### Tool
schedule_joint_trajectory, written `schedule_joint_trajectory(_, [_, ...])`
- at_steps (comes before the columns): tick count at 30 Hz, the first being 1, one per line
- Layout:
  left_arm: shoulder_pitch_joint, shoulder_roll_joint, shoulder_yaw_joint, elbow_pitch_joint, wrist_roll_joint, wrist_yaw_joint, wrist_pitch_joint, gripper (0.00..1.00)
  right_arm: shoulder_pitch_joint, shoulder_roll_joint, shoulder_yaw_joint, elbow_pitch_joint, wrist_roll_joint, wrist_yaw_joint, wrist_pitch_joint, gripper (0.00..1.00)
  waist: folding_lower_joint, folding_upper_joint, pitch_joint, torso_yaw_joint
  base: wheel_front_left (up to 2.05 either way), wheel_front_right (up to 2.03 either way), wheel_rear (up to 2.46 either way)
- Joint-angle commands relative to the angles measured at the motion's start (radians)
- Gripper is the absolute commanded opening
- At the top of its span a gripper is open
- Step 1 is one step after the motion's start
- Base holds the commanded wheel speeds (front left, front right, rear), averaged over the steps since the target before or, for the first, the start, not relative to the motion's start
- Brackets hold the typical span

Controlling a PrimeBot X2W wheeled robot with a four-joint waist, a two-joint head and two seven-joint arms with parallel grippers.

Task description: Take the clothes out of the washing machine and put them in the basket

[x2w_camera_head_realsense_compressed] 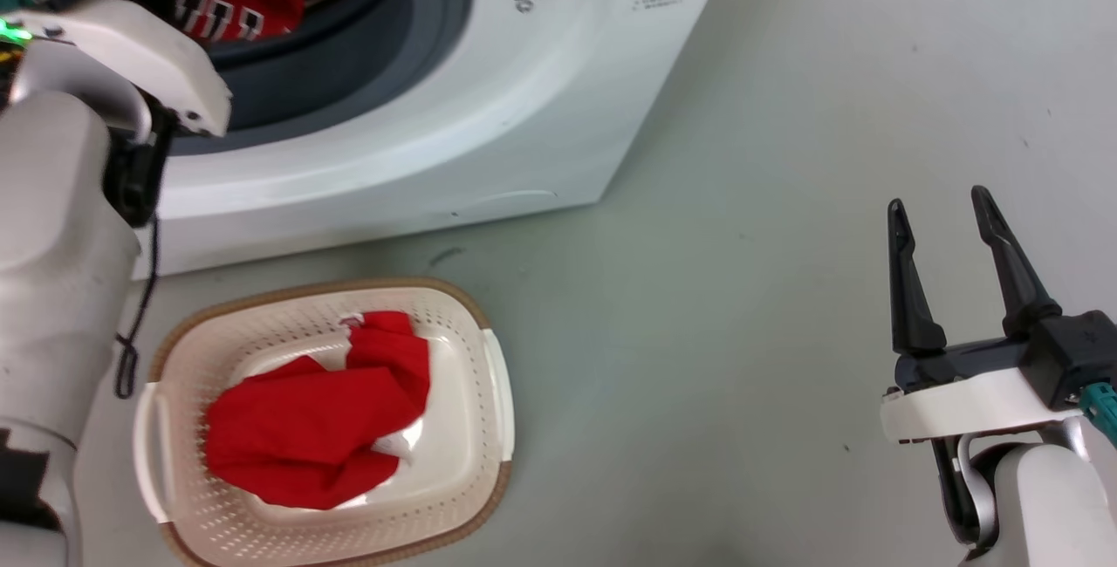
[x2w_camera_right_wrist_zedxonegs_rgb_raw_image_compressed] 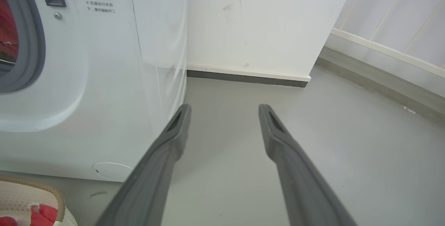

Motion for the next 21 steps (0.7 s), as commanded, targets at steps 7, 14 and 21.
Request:
schedule_joint_trajectory(7, [0.225, -0.021, 0.113, -0.273, 0.115, 0.069, -0.007, 0.00, 0.033, 0.000, 0.002, 0.016, -0.016, -0.001, -0.002, 1.00, 0.0001, 0.0000, -0.126, 0.080, 0.00, 0.00, 0.00])
schedule_joint_trajectory(14, [0.433, -0.062, 0.220, -0.514, 0.195, 0.087, -0.007, 0.00, 0.067, 0.000, 0.000, 0.032, -0.027, -0.001, -0.002, 1.00, 0.0001, 0.0000, -0.193, 0.118, 0.00, 0.00, 0.00])
schedule_joint_trajectory(21, [0.580, -0.093, 0.255, -0.661, 0.224, 0.066, -0.006, 0.00, 0.090, 0.000, -0.010, 0.042, -0.033, -0.001, -0.002, 1.00, 0.0001, 0.0000, -0.239, 0.147, 0.00, 0.00, 0.00])
